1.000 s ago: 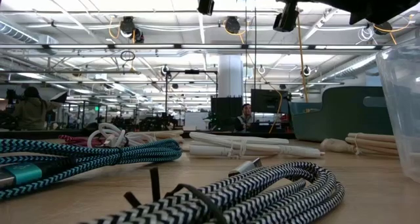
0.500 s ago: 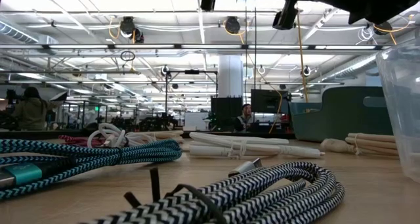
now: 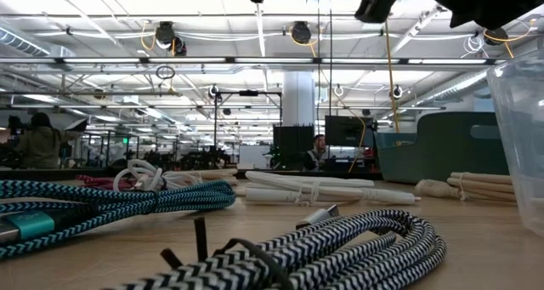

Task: Pick & Place USB Port
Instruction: Put the top blue charger cable into the transparent bin

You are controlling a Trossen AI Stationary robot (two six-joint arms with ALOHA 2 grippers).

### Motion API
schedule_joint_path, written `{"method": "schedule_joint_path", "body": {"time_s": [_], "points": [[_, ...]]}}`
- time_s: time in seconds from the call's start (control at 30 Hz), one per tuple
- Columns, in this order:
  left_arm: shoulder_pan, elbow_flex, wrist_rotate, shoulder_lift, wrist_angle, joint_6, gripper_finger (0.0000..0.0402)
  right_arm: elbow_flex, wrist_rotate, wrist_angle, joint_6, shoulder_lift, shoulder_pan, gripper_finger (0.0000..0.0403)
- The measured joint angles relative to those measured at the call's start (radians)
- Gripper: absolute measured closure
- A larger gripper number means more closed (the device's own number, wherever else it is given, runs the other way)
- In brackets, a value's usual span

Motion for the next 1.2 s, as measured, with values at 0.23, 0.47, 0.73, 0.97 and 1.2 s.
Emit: {"method": "schedule_joint_path", "body": {"time_s": [0.23, 0.47, 0.73, 0.97, 1.2], "points": [[-0.059, 0.000, 0.012, -0.011, -0.055, 0.020, 0.0254, 0.000, -0.178, -0.021, -0.046, -0.018, 0.093, 0.0360], [-0.164, 0.000, -0.015, -0.011, -0.161, 0.007, 0.0254, 0.035, -0.134, -0.078, -0.091, -0.037, 0.248, 0.0360], [-0.291, 0.000, -0.042, -0.011, -0.176, -0.006, 0.0254, 0.232, 0.058, -0.587, -0.275, -0.037, 0.457, 0.0360], [-0.427, 0.000, -0.175, -0.011, -0.243, 0.011, 0.0254, 0.298, 0.282, -0.819, -0.286, -0.037, 0.619, 0.0360], [-0.513, 0.000, -0.264, -0.011, -0.309, -0.037, 0.0254, 0.297, 0.424, -1.074, -0.223, -0.015, 0.704, 0.0360]]}}
